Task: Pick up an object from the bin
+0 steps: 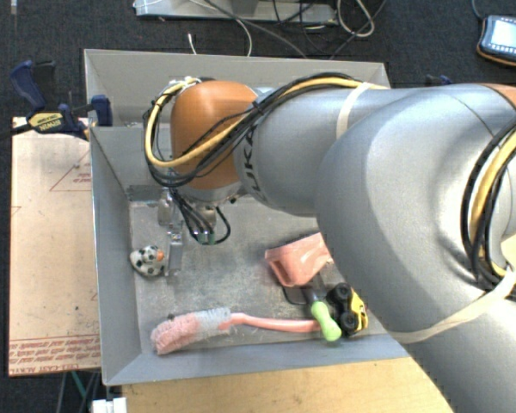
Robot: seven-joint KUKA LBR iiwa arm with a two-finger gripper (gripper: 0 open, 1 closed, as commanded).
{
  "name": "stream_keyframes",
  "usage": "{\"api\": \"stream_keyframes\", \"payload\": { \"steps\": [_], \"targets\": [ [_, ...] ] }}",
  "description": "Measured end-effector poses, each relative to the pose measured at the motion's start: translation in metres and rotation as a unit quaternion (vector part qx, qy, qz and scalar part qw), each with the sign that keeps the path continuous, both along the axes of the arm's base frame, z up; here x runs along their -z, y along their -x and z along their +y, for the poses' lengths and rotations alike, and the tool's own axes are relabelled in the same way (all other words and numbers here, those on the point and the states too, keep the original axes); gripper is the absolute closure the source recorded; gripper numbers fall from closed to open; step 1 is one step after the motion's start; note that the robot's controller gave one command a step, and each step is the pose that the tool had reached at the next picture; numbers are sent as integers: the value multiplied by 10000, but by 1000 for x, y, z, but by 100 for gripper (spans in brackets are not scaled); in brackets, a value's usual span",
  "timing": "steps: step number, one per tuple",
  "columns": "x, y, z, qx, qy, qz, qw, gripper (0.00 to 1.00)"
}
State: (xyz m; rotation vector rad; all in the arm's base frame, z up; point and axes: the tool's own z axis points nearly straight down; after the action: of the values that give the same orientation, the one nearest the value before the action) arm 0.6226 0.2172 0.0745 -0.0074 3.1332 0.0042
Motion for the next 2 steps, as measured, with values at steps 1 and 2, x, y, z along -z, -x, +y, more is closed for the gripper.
{"api": "stream_keyframes", "payload": {
  "steps": [1,2],
  "targets": [
    [4,13,33,152,-25,27,9999,0],
    [3,4,16,-30,-2,-10,10000,0]
  ]
}}
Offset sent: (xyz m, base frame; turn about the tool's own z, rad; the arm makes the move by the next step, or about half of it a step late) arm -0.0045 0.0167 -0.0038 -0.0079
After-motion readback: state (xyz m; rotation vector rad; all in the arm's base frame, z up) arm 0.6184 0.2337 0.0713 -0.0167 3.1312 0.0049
